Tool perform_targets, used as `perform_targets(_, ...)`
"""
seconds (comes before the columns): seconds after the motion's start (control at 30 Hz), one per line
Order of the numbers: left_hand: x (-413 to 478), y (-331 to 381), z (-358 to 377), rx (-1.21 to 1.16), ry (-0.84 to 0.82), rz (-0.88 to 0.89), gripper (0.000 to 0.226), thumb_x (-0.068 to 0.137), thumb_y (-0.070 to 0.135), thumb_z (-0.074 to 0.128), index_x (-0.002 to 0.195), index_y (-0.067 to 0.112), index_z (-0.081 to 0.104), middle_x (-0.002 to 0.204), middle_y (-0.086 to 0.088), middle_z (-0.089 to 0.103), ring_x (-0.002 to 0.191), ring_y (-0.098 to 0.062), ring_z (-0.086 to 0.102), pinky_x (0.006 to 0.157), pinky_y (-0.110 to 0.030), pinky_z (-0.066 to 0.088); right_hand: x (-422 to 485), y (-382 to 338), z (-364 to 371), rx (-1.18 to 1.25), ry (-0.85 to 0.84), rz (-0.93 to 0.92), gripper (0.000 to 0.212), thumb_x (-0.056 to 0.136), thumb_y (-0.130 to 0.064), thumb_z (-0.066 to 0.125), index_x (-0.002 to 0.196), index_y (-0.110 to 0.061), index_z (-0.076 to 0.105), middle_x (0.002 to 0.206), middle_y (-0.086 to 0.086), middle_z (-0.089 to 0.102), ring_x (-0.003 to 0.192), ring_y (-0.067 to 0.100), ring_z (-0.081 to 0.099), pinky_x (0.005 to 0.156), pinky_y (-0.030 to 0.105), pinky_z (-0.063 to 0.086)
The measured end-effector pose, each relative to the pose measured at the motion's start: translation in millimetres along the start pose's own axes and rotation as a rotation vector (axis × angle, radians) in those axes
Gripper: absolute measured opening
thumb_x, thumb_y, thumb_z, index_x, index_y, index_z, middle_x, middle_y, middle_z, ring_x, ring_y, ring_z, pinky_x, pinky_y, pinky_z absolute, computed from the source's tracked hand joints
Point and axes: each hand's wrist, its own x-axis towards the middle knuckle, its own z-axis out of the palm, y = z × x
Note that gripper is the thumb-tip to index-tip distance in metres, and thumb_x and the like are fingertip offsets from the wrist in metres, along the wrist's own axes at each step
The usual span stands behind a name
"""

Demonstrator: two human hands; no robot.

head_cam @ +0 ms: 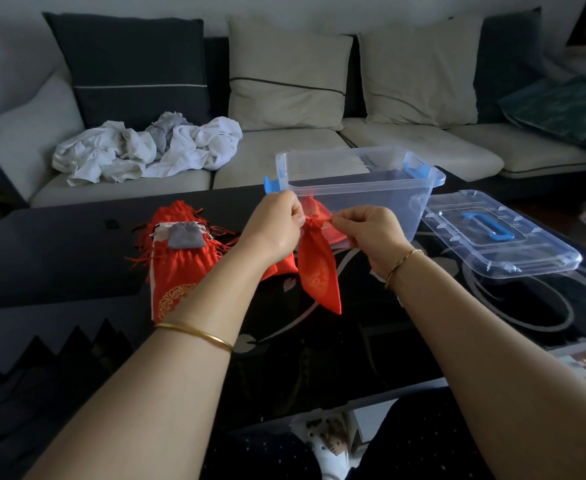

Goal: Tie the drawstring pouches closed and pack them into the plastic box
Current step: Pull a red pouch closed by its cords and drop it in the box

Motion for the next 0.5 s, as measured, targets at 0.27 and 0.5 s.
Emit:
perform_targets(0.27, 5.0, -4.7, -1.9, -0.437, -0.009, -0.315, 0.026, 0.095, 0.011, 0.051, 0.069, 0.01, 0.056, 0.072, -0.006, 0.062, 0.081, -0.025, 0.067, 0.08, -0.042, 0.057, -15.6, -1.0, 1.2, -0.078, -0.242, -0.005, 0.053, 0.085, -0.033, 0.065, 0.131, -0.019, 0.045, 0.122, 0.0, 0.057, 0.104, 0.014, 0.06, 0.088, 0.037, 0.053)
perform_targets(0.5, 15.4, 0.1, -3.4, -0.762, 0.024, -0.459, 0.016, 0.094, 0.013, 0.054, 0.078, 0.012, 0.055, 0.07, -0.002, 0.059, 0.065, -0.01, 0.063, 0.053, -0.021, 0.05, -14.7, 10.0, -0.3, -0.433, -0.051, -0.205, 0.027, 0.076, -0.012, 0.071, 0.098, -0.017, 0.056, 0.084, -0.001, 0.062, 0.077, 0.02, 0.062, 0.076, 0.044, 0.055)
